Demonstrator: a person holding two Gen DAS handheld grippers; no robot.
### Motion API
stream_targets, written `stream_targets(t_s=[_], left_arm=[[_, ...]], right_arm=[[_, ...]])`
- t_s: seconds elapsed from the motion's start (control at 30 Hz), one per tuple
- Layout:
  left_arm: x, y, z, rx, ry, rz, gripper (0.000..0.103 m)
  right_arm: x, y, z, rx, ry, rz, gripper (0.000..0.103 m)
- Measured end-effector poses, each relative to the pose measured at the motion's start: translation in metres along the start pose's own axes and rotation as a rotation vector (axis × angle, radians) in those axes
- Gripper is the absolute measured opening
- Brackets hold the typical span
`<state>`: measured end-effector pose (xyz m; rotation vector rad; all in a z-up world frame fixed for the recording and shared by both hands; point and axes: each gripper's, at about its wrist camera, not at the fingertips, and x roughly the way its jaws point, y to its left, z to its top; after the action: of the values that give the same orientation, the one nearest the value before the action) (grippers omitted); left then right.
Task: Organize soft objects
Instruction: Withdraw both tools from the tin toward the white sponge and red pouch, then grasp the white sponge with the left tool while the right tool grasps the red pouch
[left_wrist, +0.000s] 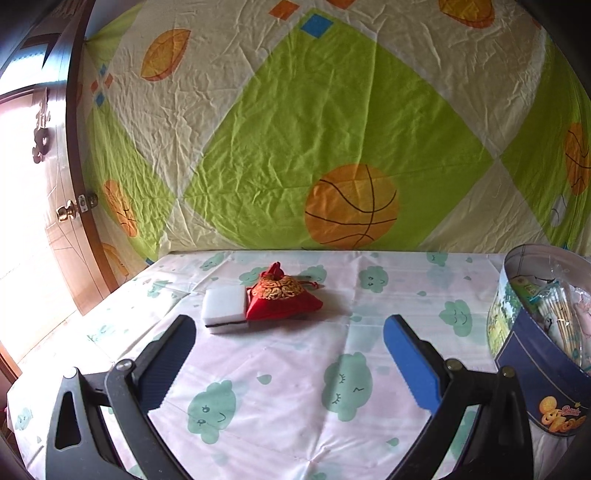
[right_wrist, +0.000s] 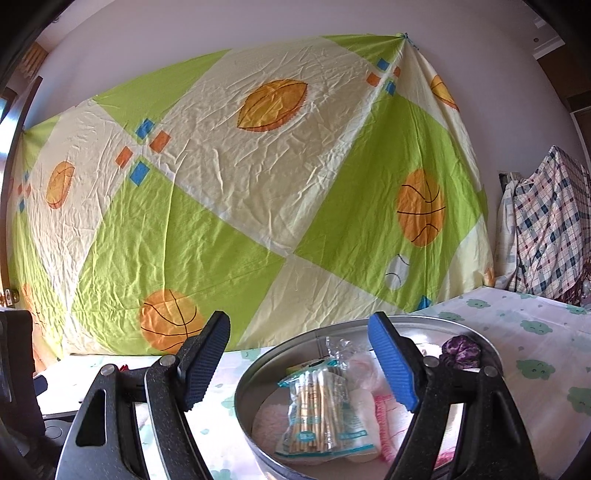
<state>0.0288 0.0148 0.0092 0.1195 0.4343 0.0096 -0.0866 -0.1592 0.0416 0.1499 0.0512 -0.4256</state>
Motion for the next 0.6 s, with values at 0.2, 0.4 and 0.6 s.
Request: stream_targets(t_s=[0.2,0.4,0.6], left_arm=[[0.013,0.022,0.001,-0.027,0.024,0.016,0.103],[0.027,0.038,0.002,-0.032,0.044,0.037,0.103],[0.046,0.059,0.006,-0.048,0.072,0.079,0.103]], right_arm=[[0.006,0.029,-0.005,-0.008,0.017,0.045,0.079],[0.018,0.057,-0.011,-0.015,0.059,0.088,0.079],[0.034,0.084,-0.018,-0.022,0.114,0.135,0.079]])
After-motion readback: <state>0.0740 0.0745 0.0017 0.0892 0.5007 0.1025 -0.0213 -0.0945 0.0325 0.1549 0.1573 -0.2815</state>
